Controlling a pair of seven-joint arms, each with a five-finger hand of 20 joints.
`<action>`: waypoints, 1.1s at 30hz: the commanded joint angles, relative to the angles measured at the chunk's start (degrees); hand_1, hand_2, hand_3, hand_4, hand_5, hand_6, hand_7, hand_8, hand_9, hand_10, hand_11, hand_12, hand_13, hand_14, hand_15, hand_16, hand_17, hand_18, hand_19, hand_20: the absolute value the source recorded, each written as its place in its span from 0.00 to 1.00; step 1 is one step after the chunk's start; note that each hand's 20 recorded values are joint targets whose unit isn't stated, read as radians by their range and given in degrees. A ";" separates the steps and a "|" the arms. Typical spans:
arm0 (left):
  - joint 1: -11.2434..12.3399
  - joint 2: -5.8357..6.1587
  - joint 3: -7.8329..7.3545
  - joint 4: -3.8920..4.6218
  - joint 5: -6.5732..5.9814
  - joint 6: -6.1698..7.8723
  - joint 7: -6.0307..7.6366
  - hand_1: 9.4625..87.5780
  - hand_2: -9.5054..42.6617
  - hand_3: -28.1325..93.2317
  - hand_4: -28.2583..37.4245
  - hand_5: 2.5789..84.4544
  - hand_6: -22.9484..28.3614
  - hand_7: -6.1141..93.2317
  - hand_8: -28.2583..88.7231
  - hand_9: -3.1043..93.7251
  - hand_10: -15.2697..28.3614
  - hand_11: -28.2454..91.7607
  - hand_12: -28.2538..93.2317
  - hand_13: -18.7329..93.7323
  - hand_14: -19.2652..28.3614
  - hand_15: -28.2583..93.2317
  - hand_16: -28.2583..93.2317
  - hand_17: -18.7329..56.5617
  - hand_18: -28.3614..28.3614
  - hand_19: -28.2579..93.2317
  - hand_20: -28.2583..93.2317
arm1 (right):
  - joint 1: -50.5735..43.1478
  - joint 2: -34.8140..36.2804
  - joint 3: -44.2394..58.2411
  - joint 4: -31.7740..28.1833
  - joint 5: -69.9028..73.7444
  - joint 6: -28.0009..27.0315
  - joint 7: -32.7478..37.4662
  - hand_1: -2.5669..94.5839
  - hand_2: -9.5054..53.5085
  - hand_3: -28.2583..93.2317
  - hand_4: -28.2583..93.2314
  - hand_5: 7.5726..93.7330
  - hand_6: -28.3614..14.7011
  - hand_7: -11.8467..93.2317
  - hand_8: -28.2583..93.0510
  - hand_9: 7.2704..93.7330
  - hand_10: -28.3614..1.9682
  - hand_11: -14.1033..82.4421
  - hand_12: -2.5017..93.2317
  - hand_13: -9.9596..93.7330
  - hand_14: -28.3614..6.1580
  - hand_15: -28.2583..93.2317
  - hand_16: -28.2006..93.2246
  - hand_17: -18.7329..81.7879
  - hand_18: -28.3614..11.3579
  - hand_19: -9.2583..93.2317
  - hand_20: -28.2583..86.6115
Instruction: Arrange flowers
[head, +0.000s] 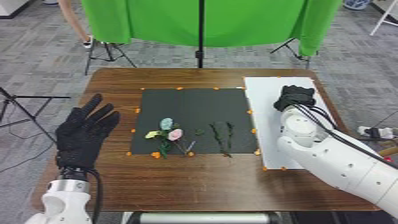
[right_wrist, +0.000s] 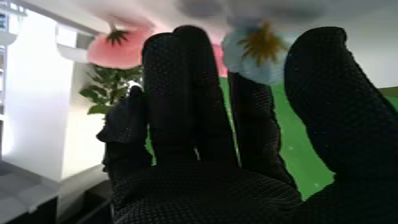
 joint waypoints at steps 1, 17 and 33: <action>0.24 -0.97 -0.33 0.09 0.21 -0.06 -1.27 0.16 0.36 0.87 0.00 0.44 0.64 0.19 0.16 0.40 0.83 0.45 0.33 0.40 1.00 0.68 0.16 0.14 1.00 0.72 0.32 | -0.19 -0.77 -2.22 0.94 -2.75 1.10 -0.73 0.42 0.00 0.89 0.00 0.71 0.77 0.28 0.11 0.72 0.51 0.40 0.18 0.65 0.49 0.83 0.31 0.37 0.17 0.94 0.73; 0.60 -1.09 -0.73 0.03 0.22 -0.12 -1.37 0.16 0.36 0.87 0.00 0.44 0.65 0.19 0.16 0.40 0.82 0.45 0.33 0.40 1.00 0.68 0.16 0.14 1.00 0.72 0.32 | -0.50 -0.45 -3.65 -1.63 -7.48 10.72 -1.75 0.59 0.00 0.76 0.00 0.94 0.79 0.27 0.24 1.00 0.76 0.38 0.35 0.80 0.62 0.84 0.38 0.46 0.17 1.00 0.70; 0.82 -0.94 -0.61 -0.06 0.05 -0.05 -1.21 0.16 0.36 0.87 0.00 0.45 0.65 0.19 0.16 0.40 0.83 0.45 0.33 0.40 1.00 0.68 0.16 0.14 1.00 0.72 0.32 | -11.09 -11.22 4.15 -18.87 -11.01 6.26 -19.83 0.56 0.00 0.80 0.00 0.94 0.76 0.27 0.25 0.98 0.73 0.45 0.35 0.78 0.58 0.87 0.39 0.45 0.16 1.00 0.71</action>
